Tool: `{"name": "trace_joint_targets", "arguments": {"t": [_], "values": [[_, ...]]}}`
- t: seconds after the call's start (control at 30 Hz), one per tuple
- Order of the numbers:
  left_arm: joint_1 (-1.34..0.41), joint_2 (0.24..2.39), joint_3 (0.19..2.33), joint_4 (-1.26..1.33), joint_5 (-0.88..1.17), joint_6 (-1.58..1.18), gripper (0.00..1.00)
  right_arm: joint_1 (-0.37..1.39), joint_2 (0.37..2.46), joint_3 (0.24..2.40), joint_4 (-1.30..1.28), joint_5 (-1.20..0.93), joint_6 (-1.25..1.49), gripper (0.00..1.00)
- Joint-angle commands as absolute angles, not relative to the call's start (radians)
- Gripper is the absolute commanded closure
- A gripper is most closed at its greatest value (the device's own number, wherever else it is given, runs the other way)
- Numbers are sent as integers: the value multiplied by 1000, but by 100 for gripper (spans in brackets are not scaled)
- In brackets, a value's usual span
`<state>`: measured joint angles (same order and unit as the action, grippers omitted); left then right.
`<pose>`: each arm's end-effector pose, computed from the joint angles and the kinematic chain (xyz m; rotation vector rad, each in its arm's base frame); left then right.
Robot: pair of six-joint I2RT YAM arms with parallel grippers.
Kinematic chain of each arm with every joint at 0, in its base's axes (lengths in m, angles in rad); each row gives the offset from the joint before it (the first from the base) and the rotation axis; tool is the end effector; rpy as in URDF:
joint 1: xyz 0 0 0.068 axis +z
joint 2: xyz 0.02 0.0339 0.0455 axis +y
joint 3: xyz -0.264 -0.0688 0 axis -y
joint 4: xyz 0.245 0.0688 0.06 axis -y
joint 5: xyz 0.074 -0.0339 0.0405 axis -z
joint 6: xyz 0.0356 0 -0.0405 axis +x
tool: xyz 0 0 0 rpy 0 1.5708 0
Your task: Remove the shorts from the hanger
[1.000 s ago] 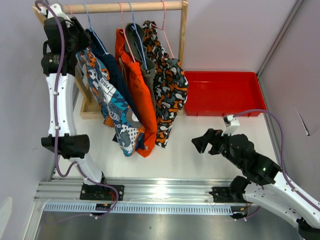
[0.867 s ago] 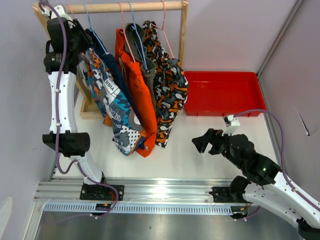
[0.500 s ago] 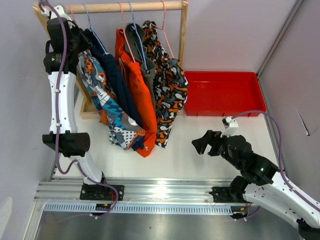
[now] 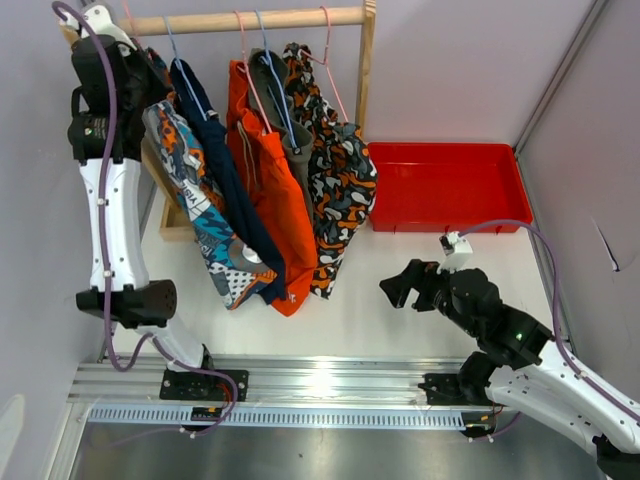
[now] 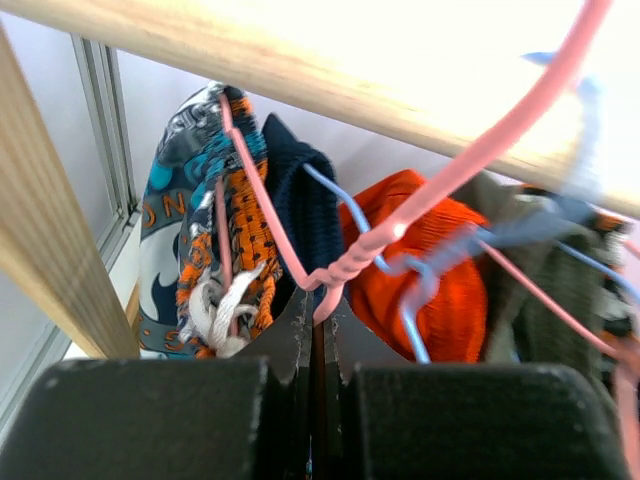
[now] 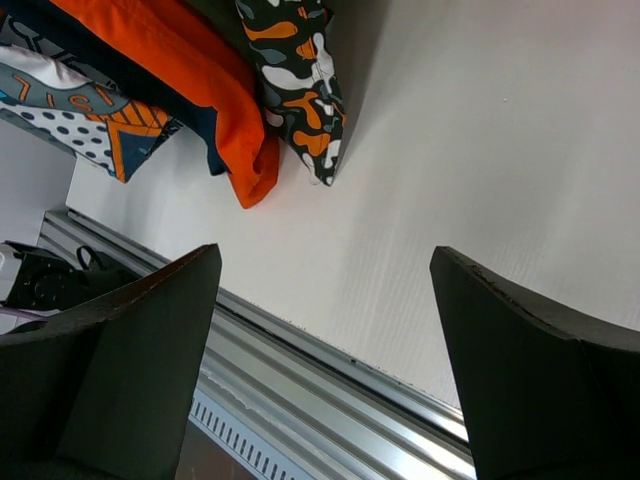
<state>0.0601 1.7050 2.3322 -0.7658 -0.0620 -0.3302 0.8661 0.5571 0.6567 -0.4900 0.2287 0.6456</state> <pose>0.3262 0.0218 0.5524 -0.3770 1.6693 -0.1479 0.0931 0.0970 0.2958 -0.0680 2.0299 0.7612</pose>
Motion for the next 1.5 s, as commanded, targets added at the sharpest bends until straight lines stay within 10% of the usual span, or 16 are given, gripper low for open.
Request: {"name": "trace_joint_targets", "arguments": {"t": [0.0,0.53,0.73,1.47], "values": [[61,1542,2344,-699,-20,-316,100,864,561,678,-419,193,618,8],[45,1217,1890,-677,103,-371,100,945,822,942,-250,-138,502,8],[38,1141,1767,-676,84,-385,100,1297,1159,1299,-290,170,390,8],[34,1092,1707,-652,14,-406,100,1443,1865,1957,-153,192,437,9]]}}
